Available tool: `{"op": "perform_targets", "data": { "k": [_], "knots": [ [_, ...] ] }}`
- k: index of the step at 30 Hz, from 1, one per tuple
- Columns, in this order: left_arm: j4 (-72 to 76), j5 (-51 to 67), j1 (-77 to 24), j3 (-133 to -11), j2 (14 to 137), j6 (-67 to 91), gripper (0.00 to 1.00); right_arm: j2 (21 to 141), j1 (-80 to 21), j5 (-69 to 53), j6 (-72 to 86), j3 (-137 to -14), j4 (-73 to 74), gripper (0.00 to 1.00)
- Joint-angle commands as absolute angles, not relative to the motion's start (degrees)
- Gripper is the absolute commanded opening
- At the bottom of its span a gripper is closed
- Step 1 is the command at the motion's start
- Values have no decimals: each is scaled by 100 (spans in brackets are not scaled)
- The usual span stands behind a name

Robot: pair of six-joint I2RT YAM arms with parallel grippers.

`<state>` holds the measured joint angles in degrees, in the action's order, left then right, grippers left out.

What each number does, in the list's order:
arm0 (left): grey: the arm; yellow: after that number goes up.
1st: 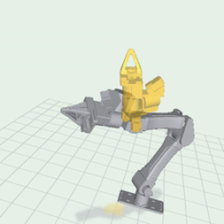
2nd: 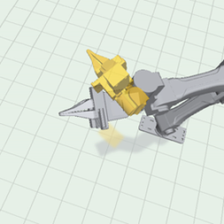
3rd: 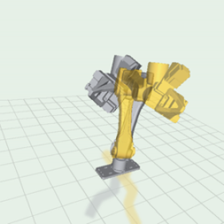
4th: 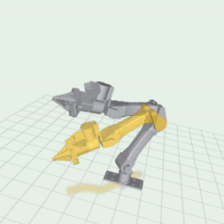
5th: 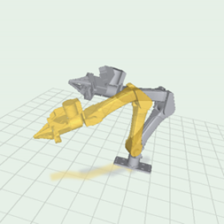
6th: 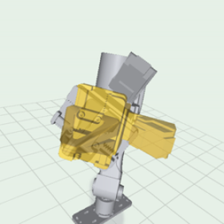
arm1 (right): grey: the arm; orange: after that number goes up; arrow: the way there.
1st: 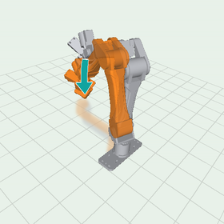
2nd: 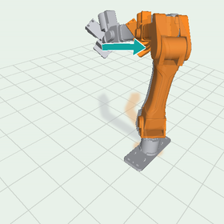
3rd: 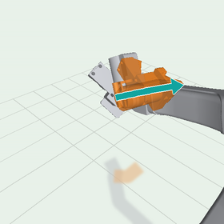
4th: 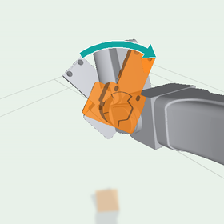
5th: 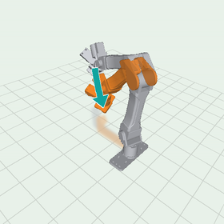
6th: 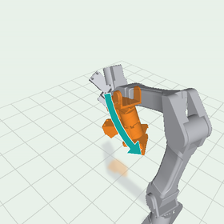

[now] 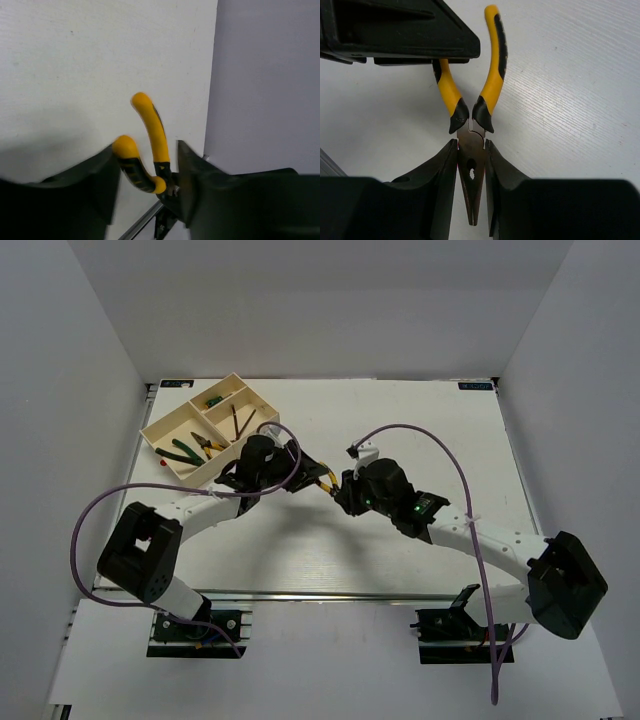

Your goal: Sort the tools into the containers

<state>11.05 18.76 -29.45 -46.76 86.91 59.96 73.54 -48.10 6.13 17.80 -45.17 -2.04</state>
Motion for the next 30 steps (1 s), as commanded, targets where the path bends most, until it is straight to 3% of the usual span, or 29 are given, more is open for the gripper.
{"op": "perform_targets", "data": {
  "k": [1, 5, 7, 9, 10, 11, 12, 16, 21, 30],
  "knots": [
    [1616, 2065, -3049, -4773, 8719, 6240, 49, 7146, -4843, 554, 1846, -4509, -791, 0],
    [1705, 2223, -3103, -4781, 8815, 6337, 9, 7102, -4843, 536, 1863, -4448, -861, 0],
    [1740, 2241, -3103, -4746, 8798, 6337, 0, 7084, -4860, 554, 1855, -4430, -870, 0],
    [1784, 2233, -3103, -4641, 8745, 6328, 0, 7049, -4834, 589, 1855, -4412, -861, 0],
    [1793, 2224, -3103, -4615, 8710, 6319, 0, 7031, -4825, 632, 1854, -4395, -853, 6],
    [1784, 2224, -3103, -4606, 8684, 6293, 0, 7014, -4834, 676, 1872, -4377, -844, 14],
    [1723, 2224, -3033, -4605, 8640, 6276, 0, 6953, -4825, 729, 1855, -4351, -835, 32],
    [1337, 2040, -2918, -4719, 8465, 5996, 0, 6812, -4799, 843, 1829, -4254, -765, 60],
    [468, 1495, -2690, -5106, 8271, 5494, 0, 6636, -4799, 1081, 1767, -4140, -484, 70],
    [-579, 1239, -1241, -5581, 7937, 4466, 0, 5951, -4773, 1529, 1600, -3472, -220, 76]
  ]
}}
